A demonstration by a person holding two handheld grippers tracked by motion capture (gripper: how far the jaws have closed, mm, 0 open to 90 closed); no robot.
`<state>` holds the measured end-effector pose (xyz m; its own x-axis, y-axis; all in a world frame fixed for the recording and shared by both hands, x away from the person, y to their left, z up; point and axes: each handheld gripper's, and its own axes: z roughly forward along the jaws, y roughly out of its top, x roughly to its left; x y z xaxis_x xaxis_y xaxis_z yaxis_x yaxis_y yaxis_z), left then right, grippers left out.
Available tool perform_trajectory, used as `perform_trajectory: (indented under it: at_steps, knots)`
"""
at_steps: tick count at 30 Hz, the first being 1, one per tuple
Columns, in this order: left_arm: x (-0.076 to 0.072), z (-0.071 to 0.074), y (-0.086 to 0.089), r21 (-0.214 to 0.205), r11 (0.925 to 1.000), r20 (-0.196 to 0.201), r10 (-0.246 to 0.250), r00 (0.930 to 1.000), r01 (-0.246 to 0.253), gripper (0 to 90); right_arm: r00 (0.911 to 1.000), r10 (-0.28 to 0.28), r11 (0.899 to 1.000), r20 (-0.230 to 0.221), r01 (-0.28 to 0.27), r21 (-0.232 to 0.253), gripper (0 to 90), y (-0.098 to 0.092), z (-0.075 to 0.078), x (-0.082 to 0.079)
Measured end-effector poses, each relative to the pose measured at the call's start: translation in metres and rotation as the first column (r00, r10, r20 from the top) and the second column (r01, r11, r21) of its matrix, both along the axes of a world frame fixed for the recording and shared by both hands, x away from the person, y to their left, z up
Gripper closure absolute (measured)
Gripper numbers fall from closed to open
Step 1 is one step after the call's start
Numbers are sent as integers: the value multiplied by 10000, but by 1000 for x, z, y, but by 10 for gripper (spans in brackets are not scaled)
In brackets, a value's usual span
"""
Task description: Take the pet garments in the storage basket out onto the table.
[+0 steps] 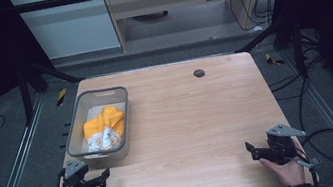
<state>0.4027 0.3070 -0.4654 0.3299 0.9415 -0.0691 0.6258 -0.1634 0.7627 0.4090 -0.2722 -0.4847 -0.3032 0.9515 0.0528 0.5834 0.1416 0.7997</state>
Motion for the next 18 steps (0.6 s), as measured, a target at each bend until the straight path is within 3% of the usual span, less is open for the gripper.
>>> perform_trajectory:
  at_steps: [3,9,18]
  knots:
    - [-2,7,0,-16,9999,158,166,9997,-166,180,10000,-2,9999,32,2,-106,106,0,0,0]
    - [-3,13,1,-53,9993,107,381,9992,-380,187,10000,-83,9999,-1,83,-88,106,-1,0,1]
    - [-3,24,4,-131,9991,244,401,9989,-398,197,10000,-9,9999,2,9,-115,107,2,-1,1]
